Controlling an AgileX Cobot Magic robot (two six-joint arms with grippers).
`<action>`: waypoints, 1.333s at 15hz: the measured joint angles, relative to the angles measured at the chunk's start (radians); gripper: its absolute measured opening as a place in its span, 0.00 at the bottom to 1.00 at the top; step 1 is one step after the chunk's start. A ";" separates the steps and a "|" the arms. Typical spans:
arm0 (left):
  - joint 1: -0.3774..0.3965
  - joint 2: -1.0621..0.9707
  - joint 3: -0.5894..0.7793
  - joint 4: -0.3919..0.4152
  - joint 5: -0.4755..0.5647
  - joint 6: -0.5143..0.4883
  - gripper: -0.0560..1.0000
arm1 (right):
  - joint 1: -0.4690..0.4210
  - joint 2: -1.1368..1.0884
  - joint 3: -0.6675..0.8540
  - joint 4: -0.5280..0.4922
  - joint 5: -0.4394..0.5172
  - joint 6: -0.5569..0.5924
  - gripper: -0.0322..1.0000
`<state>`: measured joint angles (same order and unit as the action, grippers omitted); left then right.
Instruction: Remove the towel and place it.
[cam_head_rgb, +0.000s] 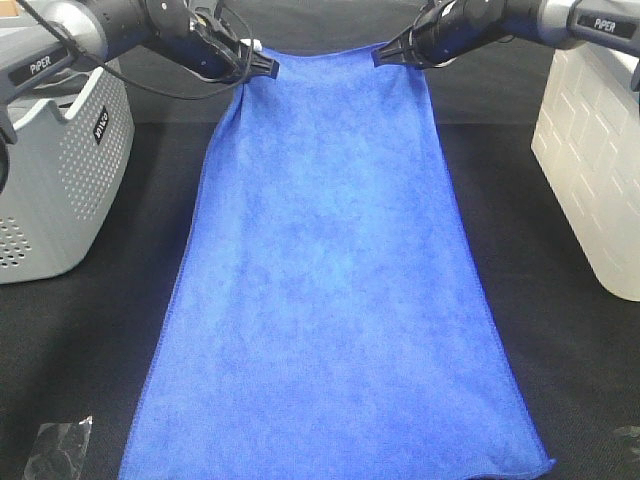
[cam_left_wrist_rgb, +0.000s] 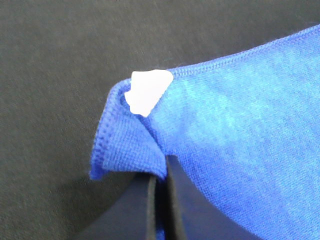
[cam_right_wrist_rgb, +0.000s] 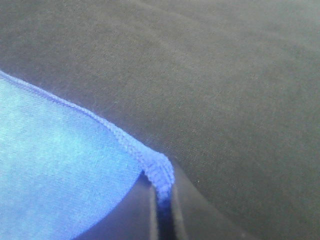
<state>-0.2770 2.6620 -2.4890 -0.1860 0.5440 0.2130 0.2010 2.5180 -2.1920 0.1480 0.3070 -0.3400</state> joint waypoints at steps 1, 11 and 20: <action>0.000 0.002 0.000 0.006 -0.002 0.006 0.07 | 0.000 0.011 0.000 0.000 -0.014 -0.006 0.06; 0.000 0.127 0.000 0.036 -0.102 0.011 0.07 | -0.001 0.151 0.000 0.000 -0.100 -0.010 0.06; 0.000 0.156 0.000 0.036 -0.144 0.007 0.07 | -0.024 0.175 0.000 0.086 -0.098 -0.010 0.08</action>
<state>-0.2770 2.8180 -2.4890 -0.1500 0.4000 0.2200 0.1770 2.6930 -2.1920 0.2340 0.2090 -0.3500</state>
